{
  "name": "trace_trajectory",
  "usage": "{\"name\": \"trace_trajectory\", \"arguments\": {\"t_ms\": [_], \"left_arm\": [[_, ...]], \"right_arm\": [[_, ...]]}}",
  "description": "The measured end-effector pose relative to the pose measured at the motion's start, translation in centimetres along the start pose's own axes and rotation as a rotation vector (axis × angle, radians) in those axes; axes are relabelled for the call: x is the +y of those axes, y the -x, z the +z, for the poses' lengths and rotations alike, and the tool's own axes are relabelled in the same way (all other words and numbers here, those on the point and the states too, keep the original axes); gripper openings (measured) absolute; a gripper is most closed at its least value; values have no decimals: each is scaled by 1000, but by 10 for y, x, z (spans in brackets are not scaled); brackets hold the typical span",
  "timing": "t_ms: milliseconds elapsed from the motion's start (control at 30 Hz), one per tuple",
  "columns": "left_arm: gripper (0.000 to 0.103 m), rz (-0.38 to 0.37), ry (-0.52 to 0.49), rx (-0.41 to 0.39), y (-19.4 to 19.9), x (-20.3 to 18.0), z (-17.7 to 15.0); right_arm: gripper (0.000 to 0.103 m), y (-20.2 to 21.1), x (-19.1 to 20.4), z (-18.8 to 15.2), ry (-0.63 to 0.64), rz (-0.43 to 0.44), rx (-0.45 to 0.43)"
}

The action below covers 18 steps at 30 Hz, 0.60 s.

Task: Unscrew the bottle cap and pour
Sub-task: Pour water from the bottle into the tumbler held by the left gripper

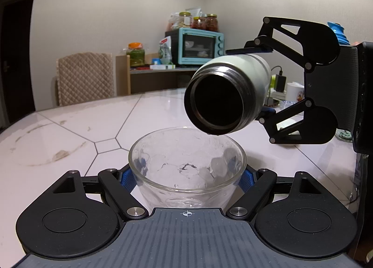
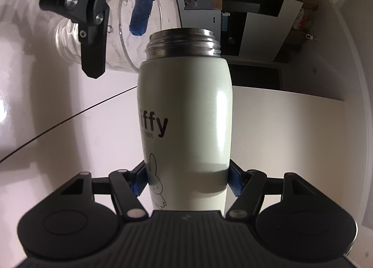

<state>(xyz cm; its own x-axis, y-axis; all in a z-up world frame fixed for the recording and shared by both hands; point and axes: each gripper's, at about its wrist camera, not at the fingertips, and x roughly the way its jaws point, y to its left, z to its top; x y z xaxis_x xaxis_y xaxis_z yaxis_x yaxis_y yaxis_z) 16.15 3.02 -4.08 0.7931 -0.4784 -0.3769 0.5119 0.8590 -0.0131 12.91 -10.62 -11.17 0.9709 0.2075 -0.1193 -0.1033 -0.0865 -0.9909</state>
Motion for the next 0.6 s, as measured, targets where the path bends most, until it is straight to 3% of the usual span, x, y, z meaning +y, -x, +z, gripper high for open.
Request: {"name": "trace_trajectory", "arguments": {"t_ms": [600], "left_arm": [[86,1,1,-1,0,1,0]], "right_arm": [[70,3,-1,-4,20,-12,-8]]}}
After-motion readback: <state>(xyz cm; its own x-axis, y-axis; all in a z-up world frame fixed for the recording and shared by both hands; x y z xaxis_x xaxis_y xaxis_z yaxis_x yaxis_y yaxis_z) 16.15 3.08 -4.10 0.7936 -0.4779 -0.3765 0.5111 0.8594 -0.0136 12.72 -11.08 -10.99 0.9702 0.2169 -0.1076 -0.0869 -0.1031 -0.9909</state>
